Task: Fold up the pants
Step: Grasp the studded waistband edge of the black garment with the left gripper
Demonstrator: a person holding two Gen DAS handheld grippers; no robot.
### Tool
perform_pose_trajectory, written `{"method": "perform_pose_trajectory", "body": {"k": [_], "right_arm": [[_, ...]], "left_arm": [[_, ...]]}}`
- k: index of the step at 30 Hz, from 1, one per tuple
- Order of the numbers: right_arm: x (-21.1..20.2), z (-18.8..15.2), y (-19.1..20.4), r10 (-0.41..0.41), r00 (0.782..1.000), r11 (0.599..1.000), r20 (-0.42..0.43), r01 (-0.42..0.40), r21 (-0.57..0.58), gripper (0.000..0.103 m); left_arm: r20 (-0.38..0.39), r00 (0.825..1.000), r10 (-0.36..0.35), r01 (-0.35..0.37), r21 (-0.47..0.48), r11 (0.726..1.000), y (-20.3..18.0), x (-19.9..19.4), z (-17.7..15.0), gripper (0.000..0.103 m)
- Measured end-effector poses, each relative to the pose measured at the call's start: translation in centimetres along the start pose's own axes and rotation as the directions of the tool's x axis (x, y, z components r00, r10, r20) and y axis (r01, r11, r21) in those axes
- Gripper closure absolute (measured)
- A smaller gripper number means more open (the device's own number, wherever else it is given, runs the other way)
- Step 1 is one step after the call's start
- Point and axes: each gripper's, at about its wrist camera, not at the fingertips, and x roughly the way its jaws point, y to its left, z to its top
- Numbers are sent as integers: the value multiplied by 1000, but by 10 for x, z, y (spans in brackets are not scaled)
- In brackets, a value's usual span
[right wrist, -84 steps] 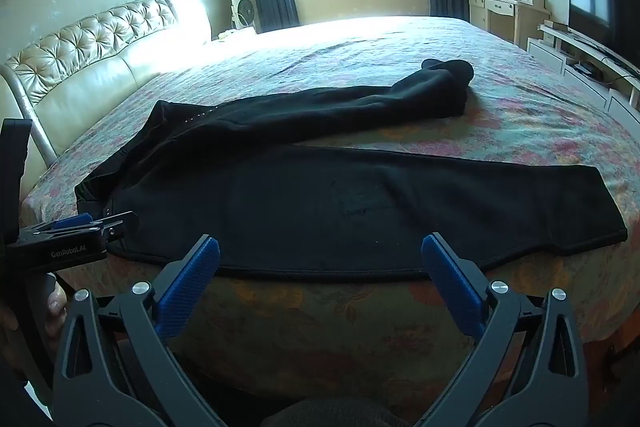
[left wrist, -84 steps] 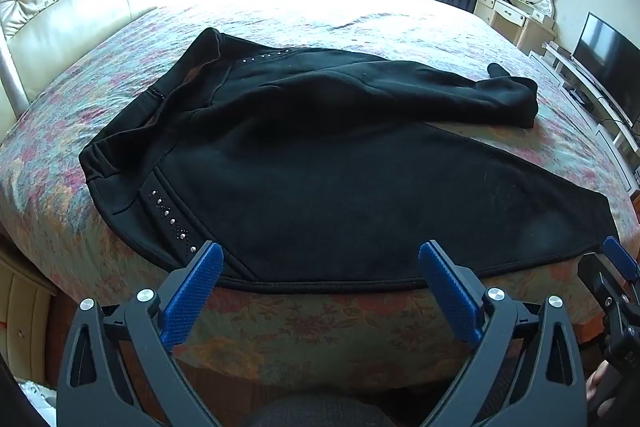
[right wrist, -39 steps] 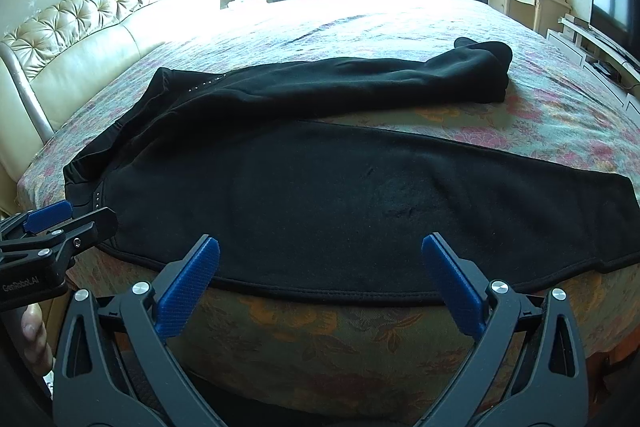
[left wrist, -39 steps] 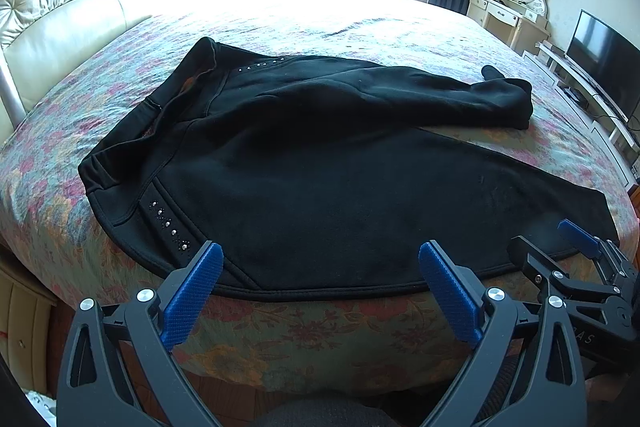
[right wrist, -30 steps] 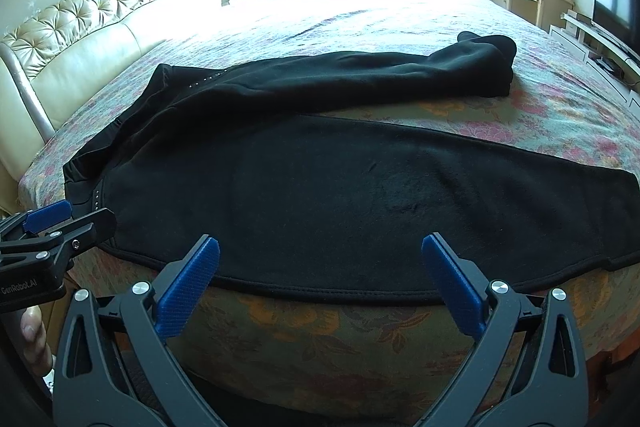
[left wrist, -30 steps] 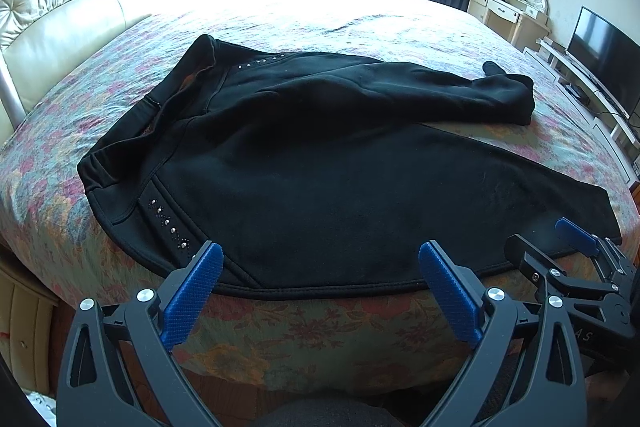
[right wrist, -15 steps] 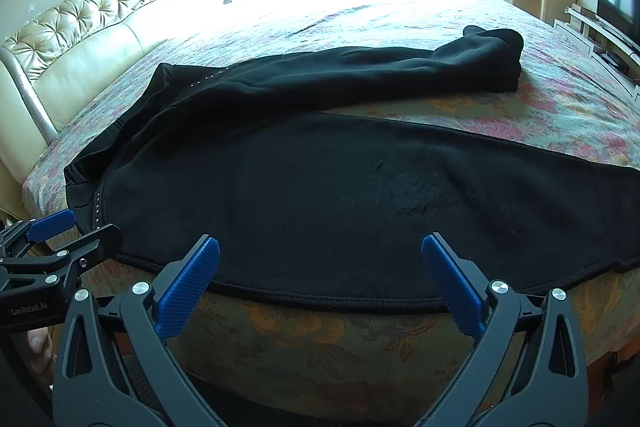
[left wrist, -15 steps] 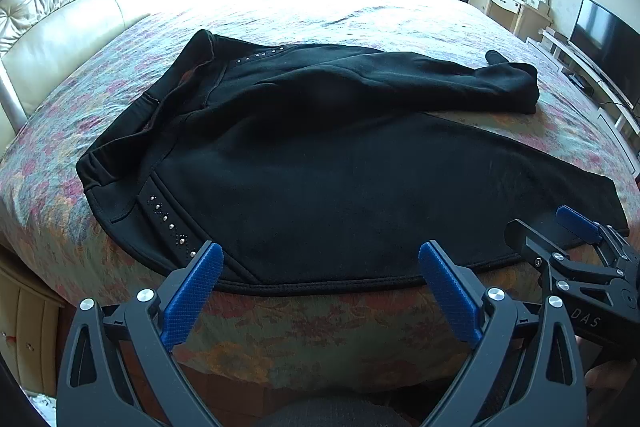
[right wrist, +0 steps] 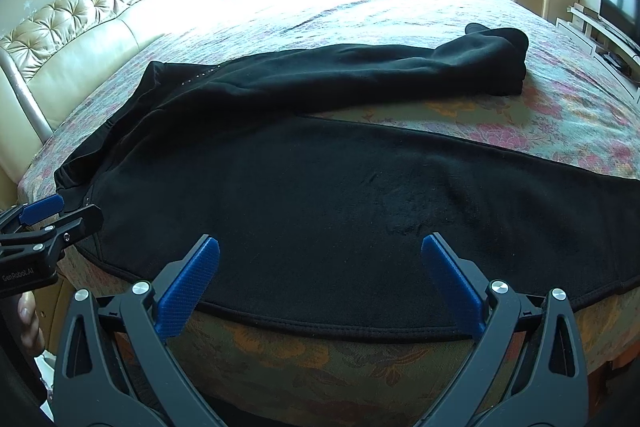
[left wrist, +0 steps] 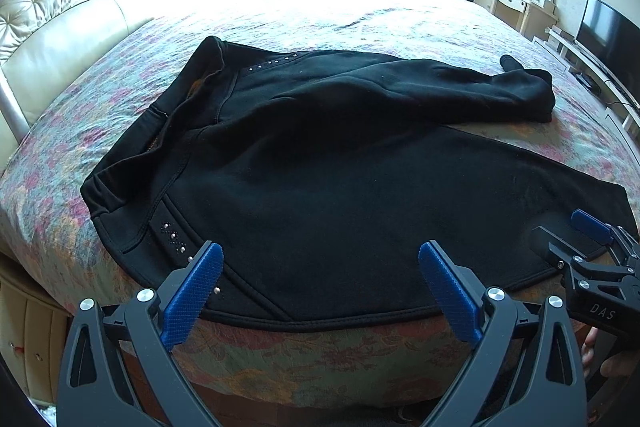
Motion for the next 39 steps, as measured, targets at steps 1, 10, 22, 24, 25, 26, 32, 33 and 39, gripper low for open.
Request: {"method": "perform_pose_trajectory", "body": {"k": [1, 10, 22, 24, 25, 26, 32, 33, 39], "right_arm": [[1, 2, -1, -1, 1000, 1000, -1, 1, 1, 2], [15, 20, -11, 4, 1000, 1000, -1, -4, -5, 2], [32, 36, -23, 17, 1000, 1000, -23, -17, -9, 2], [33, 38, -24, 24, 999, 1000, -24, -24, -10, 2], [33, 38, -25, 26, 999, 1000, -24, -27, -11, 2], [33, 39, -26, 28, 999, 1000, -25, -28, -13, 2], [37, 43, -26, 49, 998, 999, -38, -49, -12, 2], [38, 44, -26, 55, 998, 998, -38, -55, -11, 2], [45, 49, -21, 113, 992, 993, -55, -115, -29, 2]], "left_arm": [[3, 1000, 4, -4, 2, 1000, 4, 2, 4, 5], [-10, 1000, -17, 17, 36, 999, 42, 28, 73, 5], [-88, 994, 71, -63, 89, 994, 56, 105, 153, 5], [-99, 988, 116, -106, 105, 989, 58, 120, 158, 5], [-99, 986, 137, -126, 102, 987, 60, 126, 161, 5], [-100, 984, 144, -135, 94, 986, 64, 130, 165, 5], [-137, 974, 183, -185, -1, 983, 101, 160, 189, 5], [-131, 972, 194, -197, -12, 980, 107, 165, 192, 5], [-95, 951, 294, -293, 26, 956, 139, 185, 216, 5]]}}
